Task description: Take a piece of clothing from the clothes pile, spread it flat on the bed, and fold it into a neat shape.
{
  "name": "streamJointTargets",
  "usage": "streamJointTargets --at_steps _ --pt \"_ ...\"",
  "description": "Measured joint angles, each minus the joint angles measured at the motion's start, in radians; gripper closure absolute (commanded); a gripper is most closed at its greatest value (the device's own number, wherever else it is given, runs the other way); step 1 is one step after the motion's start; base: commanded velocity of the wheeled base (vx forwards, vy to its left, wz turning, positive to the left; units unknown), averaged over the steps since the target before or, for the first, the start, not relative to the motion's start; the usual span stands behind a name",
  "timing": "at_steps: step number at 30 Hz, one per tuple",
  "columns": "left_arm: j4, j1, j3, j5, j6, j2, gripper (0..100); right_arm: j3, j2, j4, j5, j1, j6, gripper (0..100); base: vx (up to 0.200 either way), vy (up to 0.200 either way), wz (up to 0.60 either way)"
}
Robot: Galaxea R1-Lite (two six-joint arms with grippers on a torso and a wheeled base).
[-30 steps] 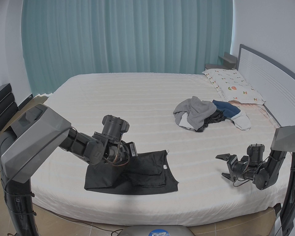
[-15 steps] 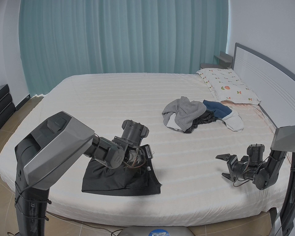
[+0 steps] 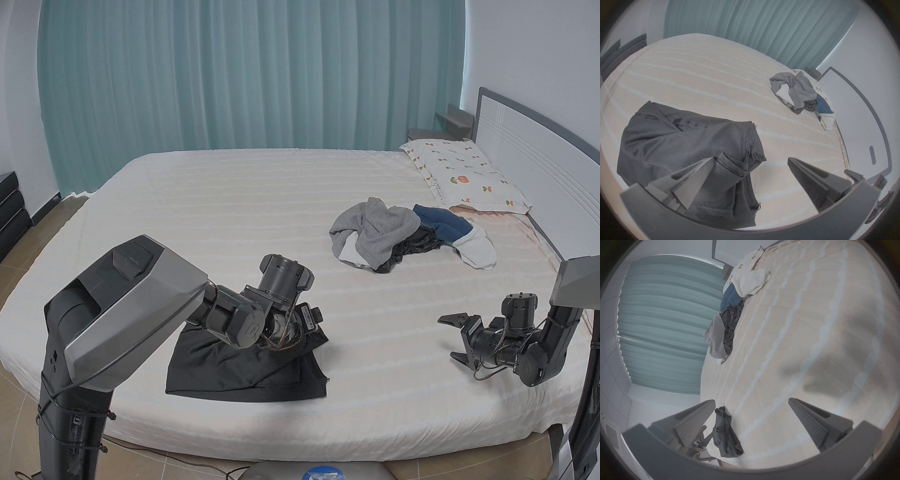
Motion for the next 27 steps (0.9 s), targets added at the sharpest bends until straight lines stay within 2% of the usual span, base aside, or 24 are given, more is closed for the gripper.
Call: streamJointTargets --at_steps 6,10,18,24,27 --pt "-0.006 0.025 0.074 -0.021 -0.039 -0.062 0 0.000 0.000 0.000 0.000 0.000 0.000 0 0.000 0.000 0.00" --pt "-0.013 0.053 0.167 -0.066 -0.058 -0.123 0 0.000 0.000 0.000 0.000 0.000 0.000 0 0.000 0.000 0.00" --pt "-0.029 0.175 0.330 -0.182 -0.112 -0.247 0 0.001 0.000 0.000 0.000 0.000 0.000 0 0.000 0.000 0.00" --pt "-0.119 0.246 0.446 -0.250 -0.146 -0.297 0 0.001 0.000 0.000 0.000 0.000 0.000 0 0.000 0.000 0.00" --pt "-0.204 0.283 0.514 -0.292 -0.169 -0.311 0 0.001 0.000 0.000 0.000 0.000 0.000 0 0.000 0.000 0.00"
